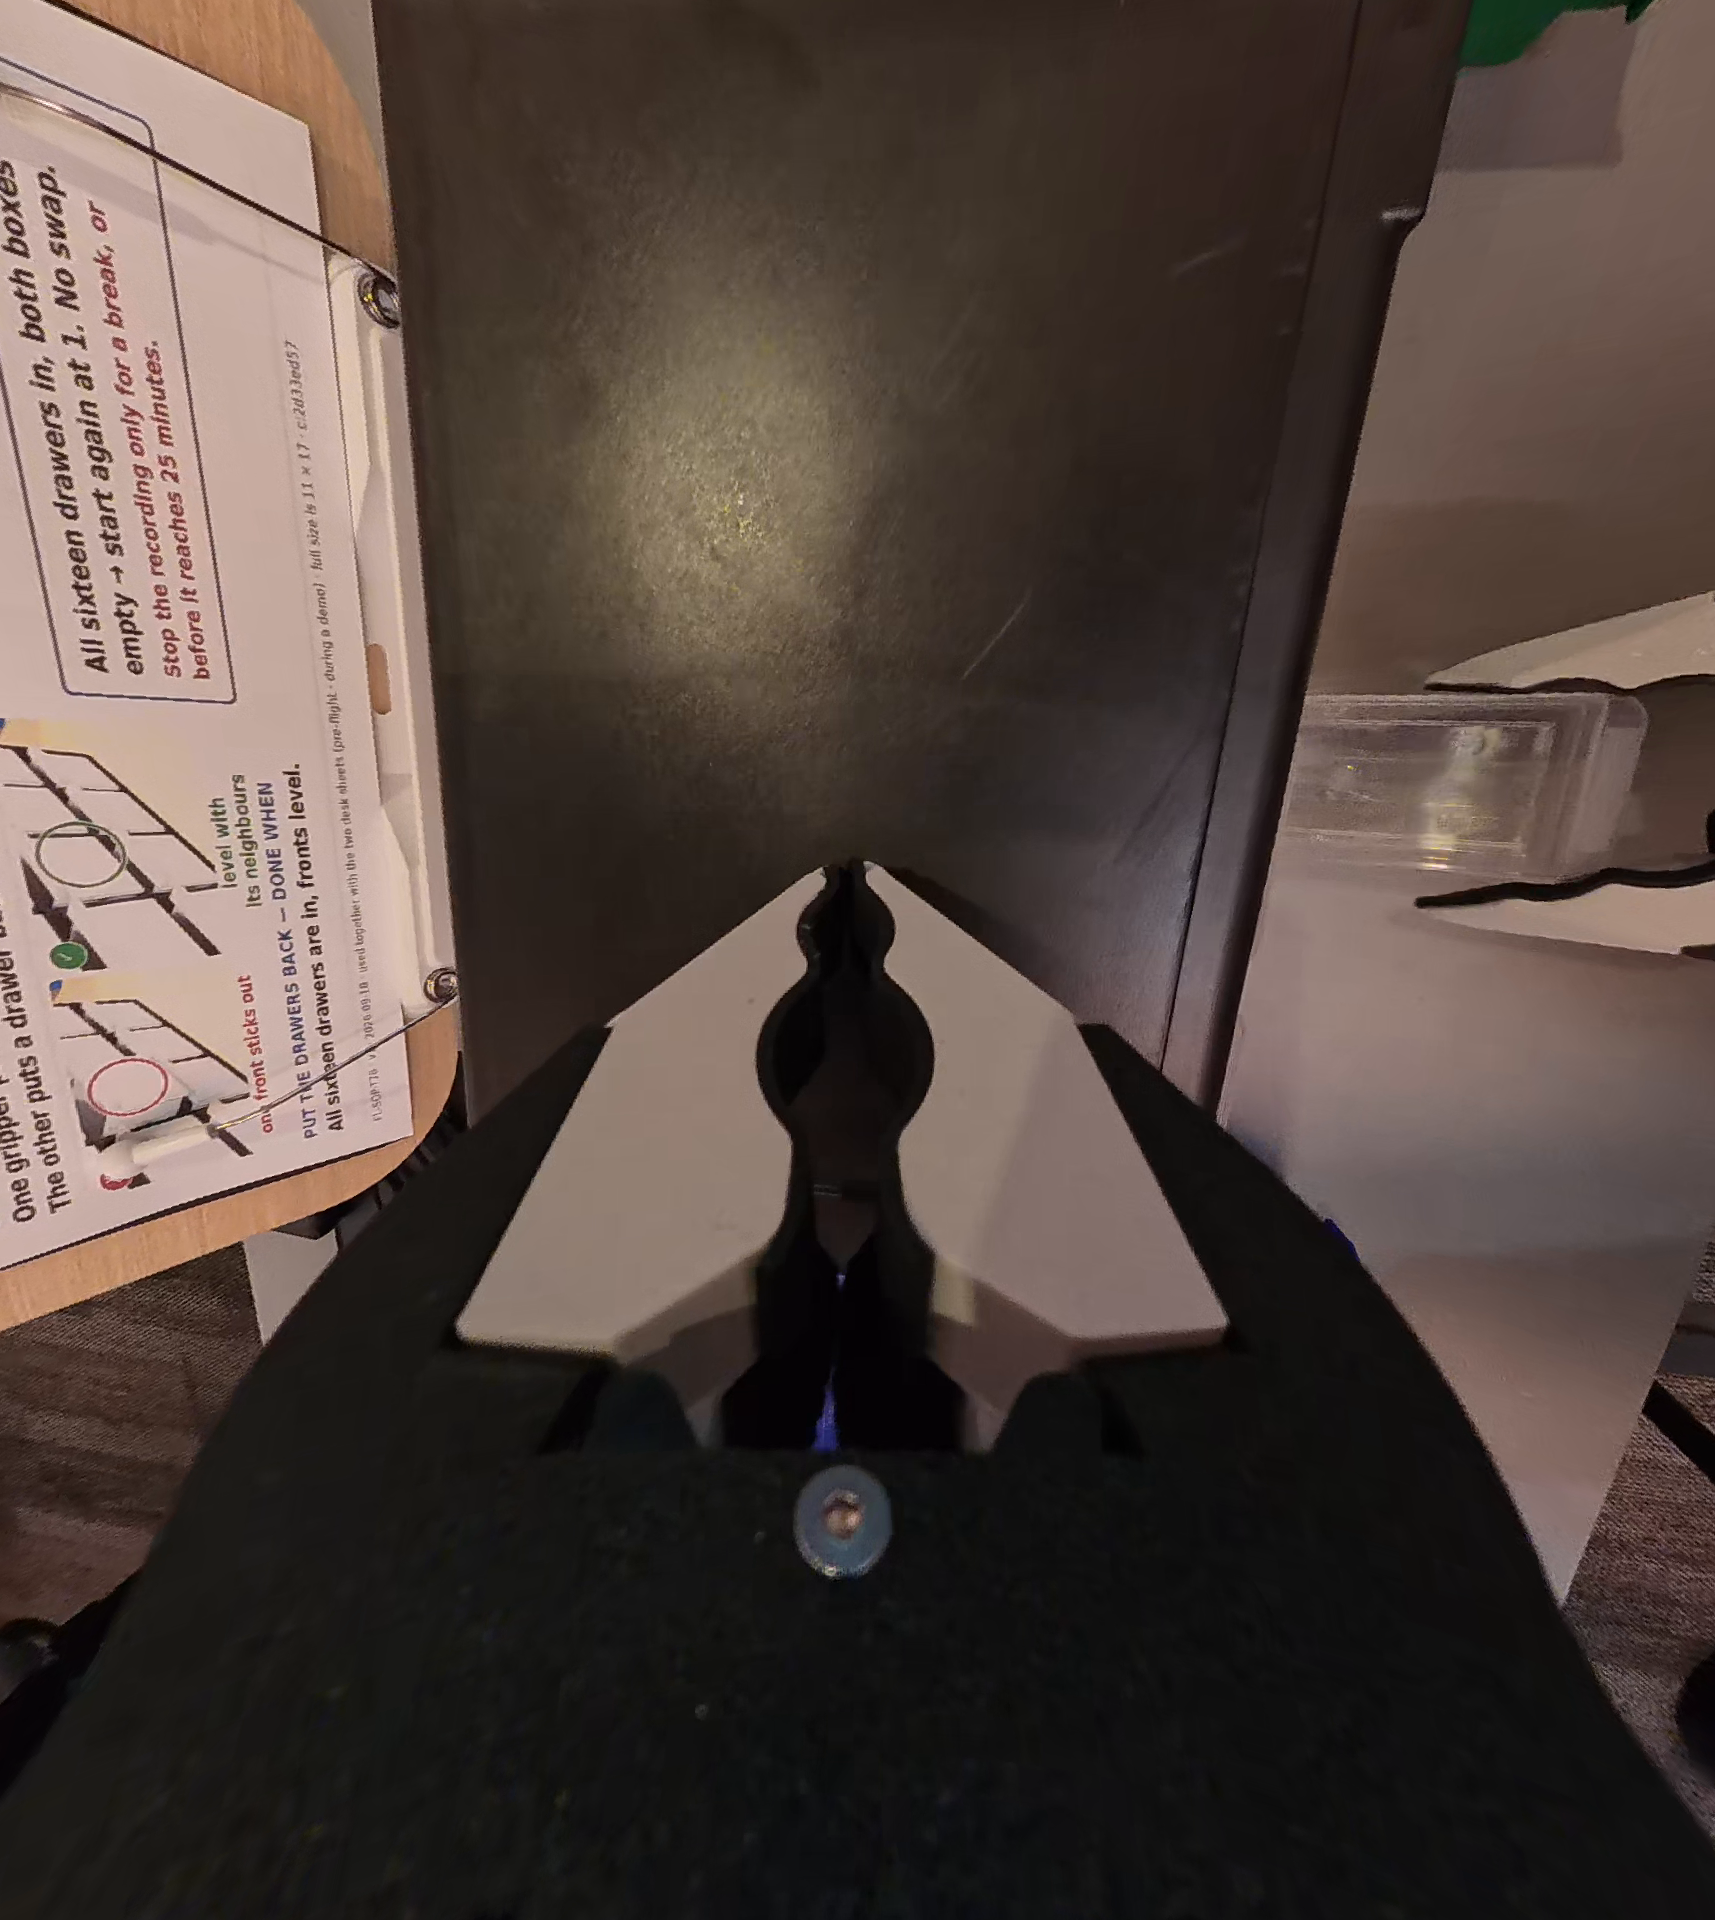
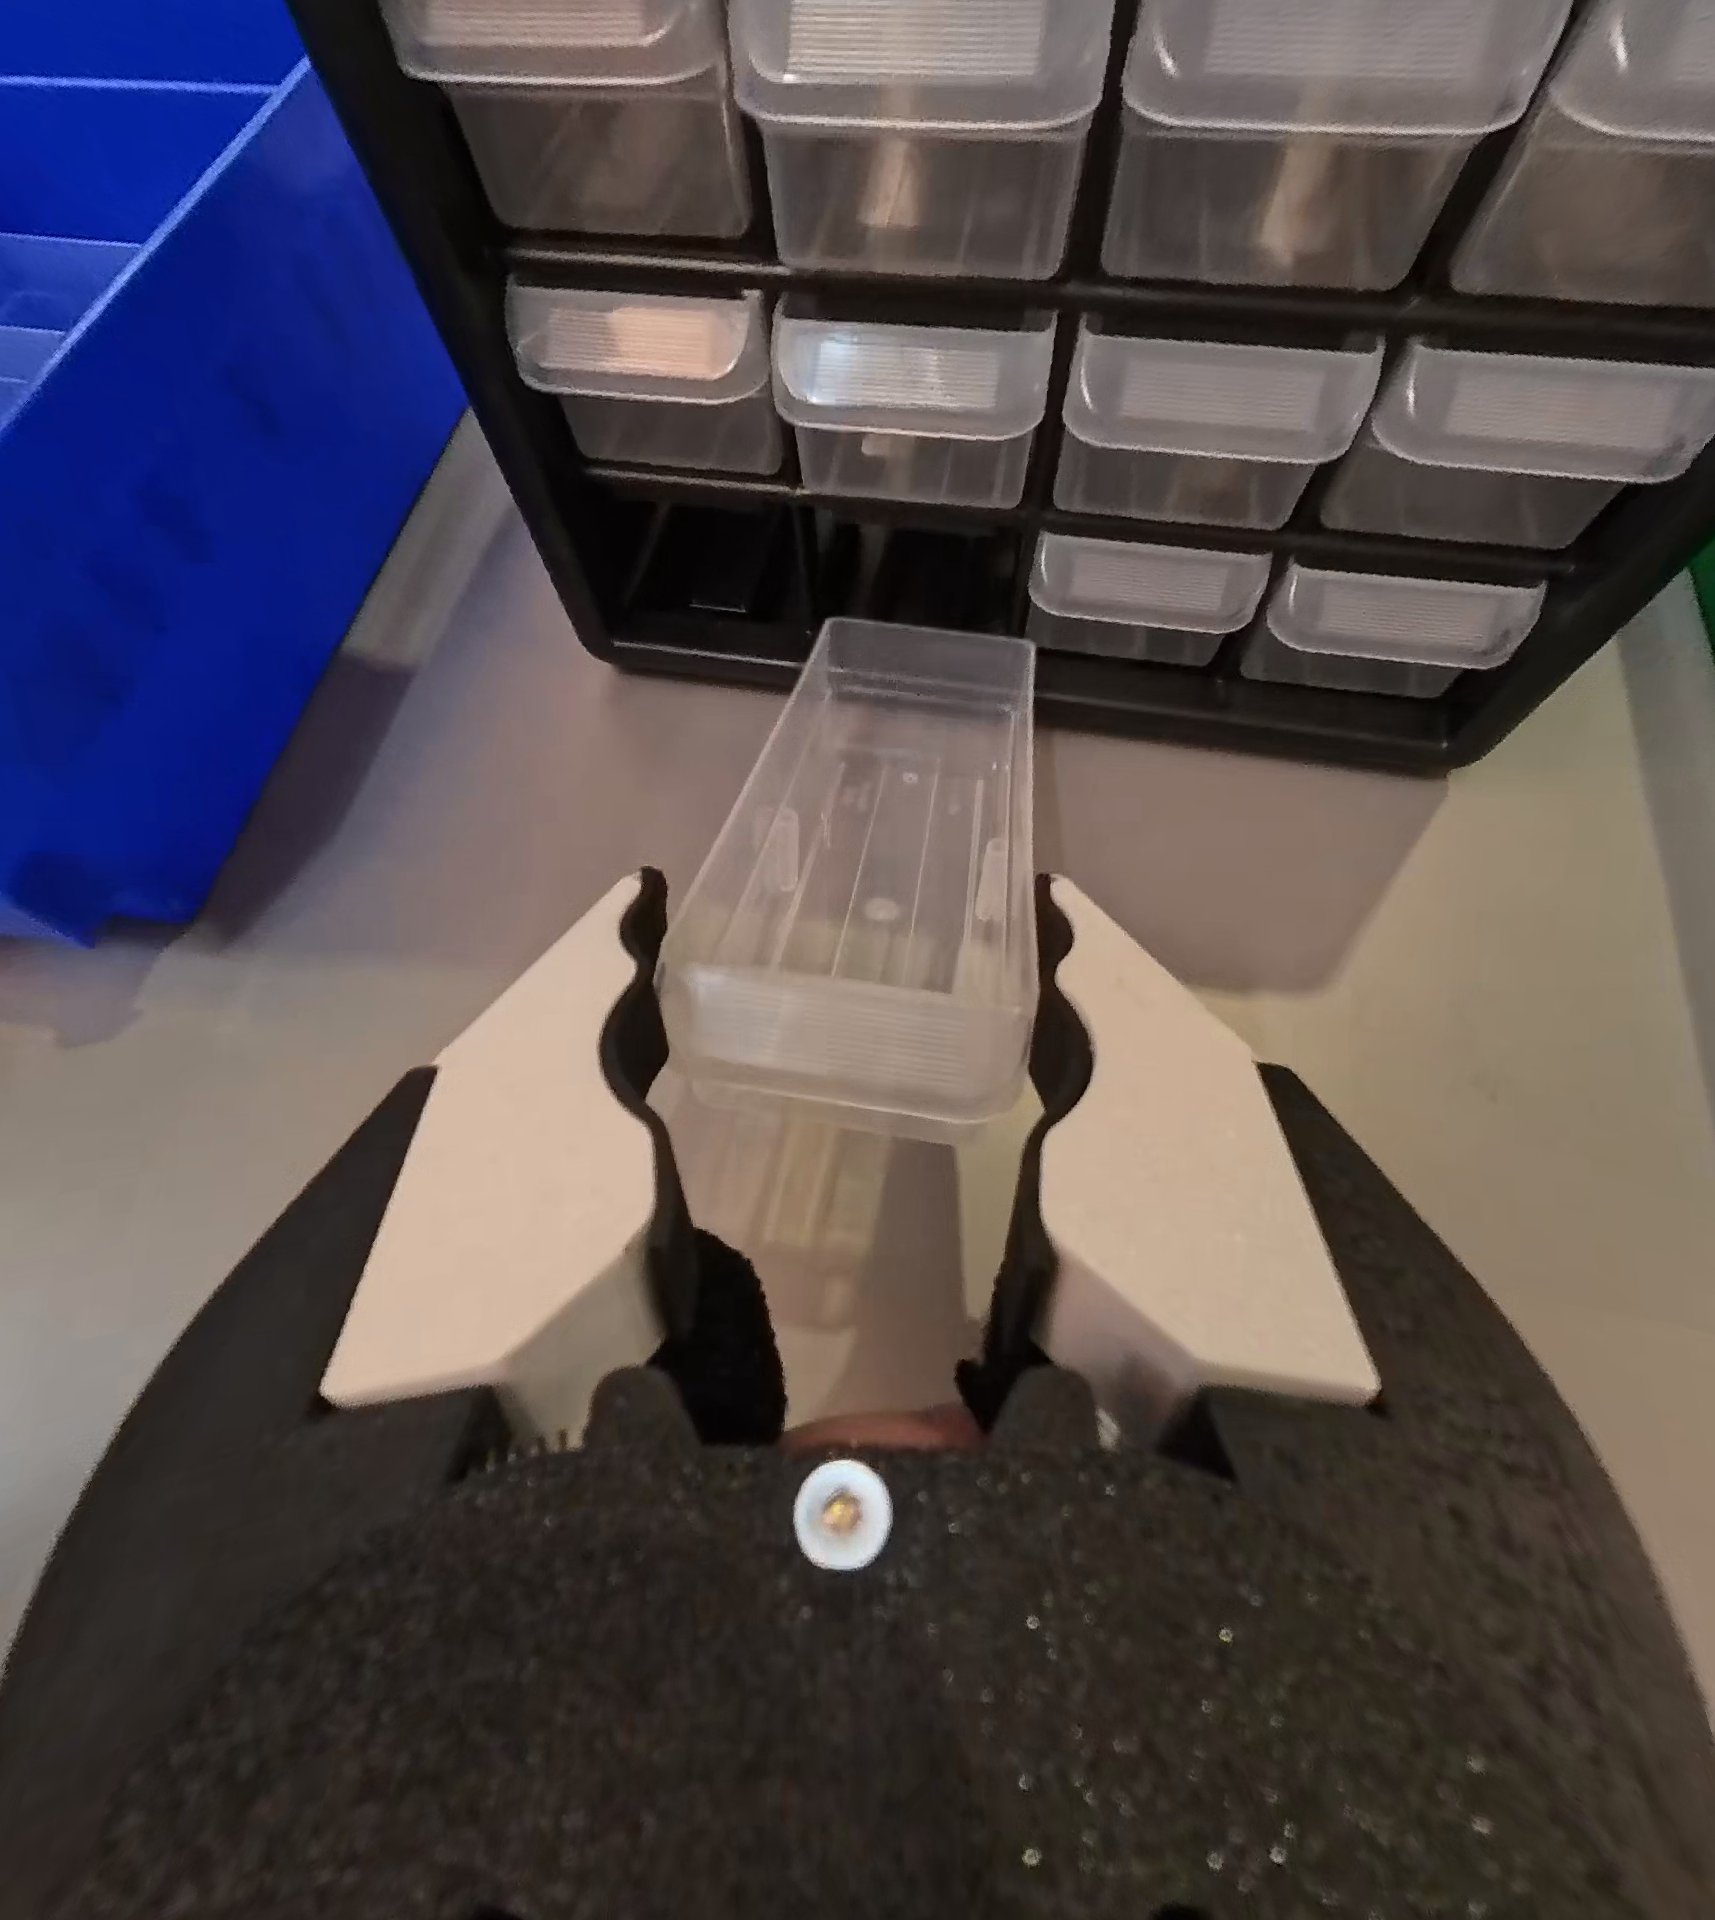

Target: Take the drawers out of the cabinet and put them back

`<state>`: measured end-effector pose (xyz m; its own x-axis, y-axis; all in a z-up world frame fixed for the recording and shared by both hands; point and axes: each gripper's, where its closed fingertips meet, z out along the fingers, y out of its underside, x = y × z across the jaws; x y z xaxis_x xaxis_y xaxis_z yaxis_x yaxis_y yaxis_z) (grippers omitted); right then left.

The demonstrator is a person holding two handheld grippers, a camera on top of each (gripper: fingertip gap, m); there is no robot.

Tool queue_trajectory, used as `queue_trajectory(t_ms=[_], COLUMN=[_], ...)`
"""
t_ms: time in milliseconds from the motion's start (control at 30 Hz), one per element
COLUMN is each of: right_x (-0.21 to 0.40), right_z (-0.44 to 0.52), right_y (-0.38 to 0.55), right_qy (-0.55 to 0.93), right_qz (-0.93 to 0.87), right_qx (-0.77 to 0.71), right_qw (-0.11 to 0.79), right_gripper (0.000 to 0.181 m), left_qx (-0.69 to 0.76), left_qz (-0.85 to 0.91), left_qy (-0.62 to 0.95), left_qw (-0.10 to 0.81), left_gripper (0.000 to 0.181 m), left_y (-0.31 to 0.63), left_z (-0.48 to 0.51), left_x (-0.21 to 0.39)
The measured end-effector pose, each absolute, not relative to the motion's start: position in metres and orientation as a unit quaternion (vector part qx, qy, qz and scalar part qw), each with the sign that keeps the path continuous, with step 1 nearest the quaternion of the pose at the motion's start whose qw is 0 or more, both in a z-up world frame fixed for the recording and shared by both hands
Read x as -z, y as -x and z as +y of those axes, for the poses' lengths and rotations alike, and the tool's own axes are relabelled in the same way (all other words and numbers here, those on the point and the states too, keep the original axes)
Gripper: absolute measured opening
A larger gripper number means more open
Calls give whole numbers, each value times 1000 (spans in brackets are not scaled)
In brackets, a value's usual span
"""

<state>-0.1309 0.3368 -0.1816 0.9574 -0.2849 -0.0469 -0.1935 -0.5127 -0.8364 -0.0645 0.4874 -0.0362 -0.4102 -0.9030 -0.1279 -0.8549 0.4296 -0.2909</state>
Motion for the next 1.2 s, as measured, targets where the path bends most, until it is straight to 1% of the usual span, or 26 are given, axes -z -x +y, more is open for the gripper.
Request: queue_trajectory(t_ms=[300, 633, 967, 1200], right_x=[168, 148, 161, 201], right_z=[350, 357, 362, 362], right_y=[130, 132, 126, 125], right_qy=[856, 835, 834, 856], right_qz=[129, 122, 126, 140], right_qx=[52, 60, 69, 57], right_qw=[498, 533, 532, 494], right_gripper=[69, 69, 69, 69], left_qx=[108, 94, 93, 91], left_qz=[828, 831, 829, 829], left_qy=[536, 534, 536, 537], left_qw=[124, 126, 126, 123], left_gripper=[0, 0, 0, 0], left_y=[65, 65, 65, 65], left_z=[487, 488, 488, 487], left_x=[36, 36, 37, 37])
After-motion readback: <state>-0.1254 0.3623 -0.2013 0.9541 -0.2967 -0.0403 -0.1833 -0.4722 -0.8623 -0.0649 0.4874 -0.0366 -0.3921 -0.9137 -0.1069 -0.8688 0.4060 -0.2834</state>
